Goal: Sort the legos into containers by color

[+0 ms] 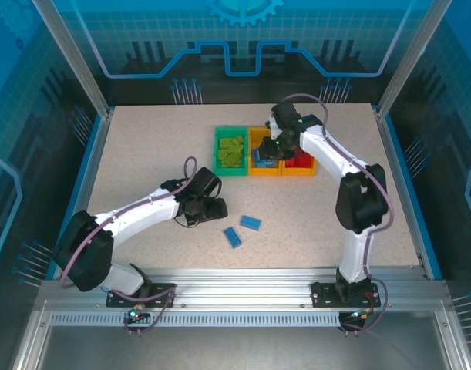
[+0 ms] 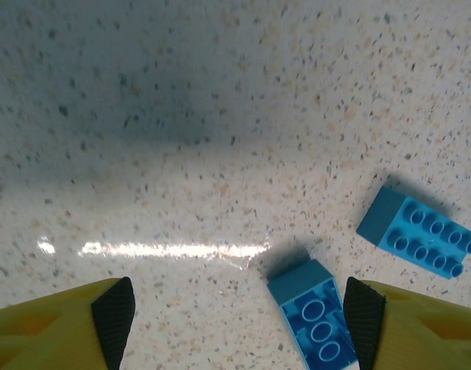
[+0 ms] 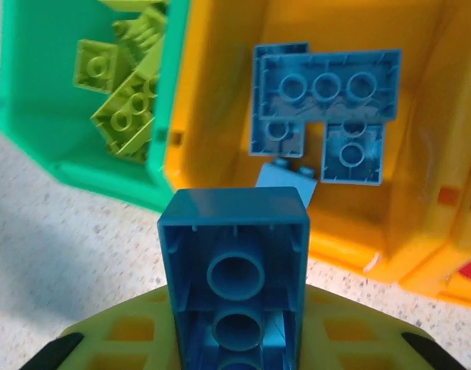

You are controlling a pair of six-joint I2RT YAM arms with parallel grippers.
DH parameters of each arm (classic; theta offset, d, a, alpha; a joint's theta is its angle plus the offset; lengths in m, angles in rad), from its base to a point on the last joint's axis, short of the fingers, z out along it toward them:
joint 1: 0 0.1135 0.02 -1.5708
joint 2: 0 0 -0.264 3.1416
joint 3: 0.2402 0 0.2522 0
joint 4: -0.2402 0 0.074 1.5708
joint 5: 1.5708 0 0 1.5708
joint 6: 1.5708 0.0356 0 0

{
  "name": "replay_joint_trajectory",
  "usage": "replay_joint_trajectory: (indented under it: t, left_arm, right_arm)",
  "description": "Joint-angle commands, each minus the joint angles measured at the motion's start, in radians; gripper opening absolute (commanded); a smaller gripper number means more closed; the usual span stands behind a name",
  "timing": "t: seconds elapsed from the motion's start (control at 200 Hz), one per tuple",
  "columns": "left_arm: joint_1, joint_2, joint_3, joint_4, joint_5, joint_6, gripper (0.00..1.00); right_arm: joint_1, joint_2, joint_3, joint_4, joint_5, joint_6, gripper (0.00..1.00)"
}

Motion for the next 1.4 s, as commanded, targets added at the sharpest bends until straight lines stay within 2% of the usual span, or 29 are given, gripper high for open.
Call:
replay_joint_trajectory:
  t: [0.0, 0.085, 0.225, 0.285, 0.325, 0.55, 0.69, 1.021, 1.391]
  left_arm:
    - [-0.038, -0.029, -0.030, 0.025, 0.017, -0.096, 0.76]
    - [-0.063, -0.025, -0.047, 0.032, 0.022, -0.131, 0.76]
    - [-0.098, -0.025, -0.065, 0.053, 0.032, -0.186, 0.77]
    - [-0.112, -0.018, -0.062, 0.050, 0.041, -0.205, 0.78]
    - [-0.122, -0.011, -0.062, 0.047, 0.047, -0.218, 0.79]
    - [-0.190, 0.043, -0.071, 0.096, 0.070, -0.319, 0.79]
    - [-0.218, 0.109, -0.035, 0.103, 0.081, -0.335, 0.79]
    - [-0.221, 0.181, -0.004, 0.105, 0.070, -0.337, 0.75]
    - [-0.219, 0.185, 0.041, 0.101, 0.047, -0.325, 0.75]
  right_arm:
    - [-0.017, 0.089, 0.125, -0.103, 0.039, 0.054, 0.29]
    - [-0.025, 0.141, 0.182, -0.104, 0.039, 0.077, 0.34]
    - [-0.026, 0.189, 0.247, -0.112, 0.028, 0.077, 0.50]
    - [-0.025, 0.190, 0.250, -0.116, 0.029, 0.075, 0.61]
    - [-0.023, 0.184, 0.246, -0.116, 0.029, 0.073, 0.63]
    - [-0.012, 0.077, 0.137, -0.054, 0.004, 0.070, 0.65]
    - [0.012, -0.008, 0.052, -0.021, 0.011, 0.041, 0.66]
    - [0.032, -0.193, -0.154, 0.030, 0.045, 0.030, 0.66]
    - [0.041, -0.254, -0.261, 0.046, 0.059, 0.031, 0.66]
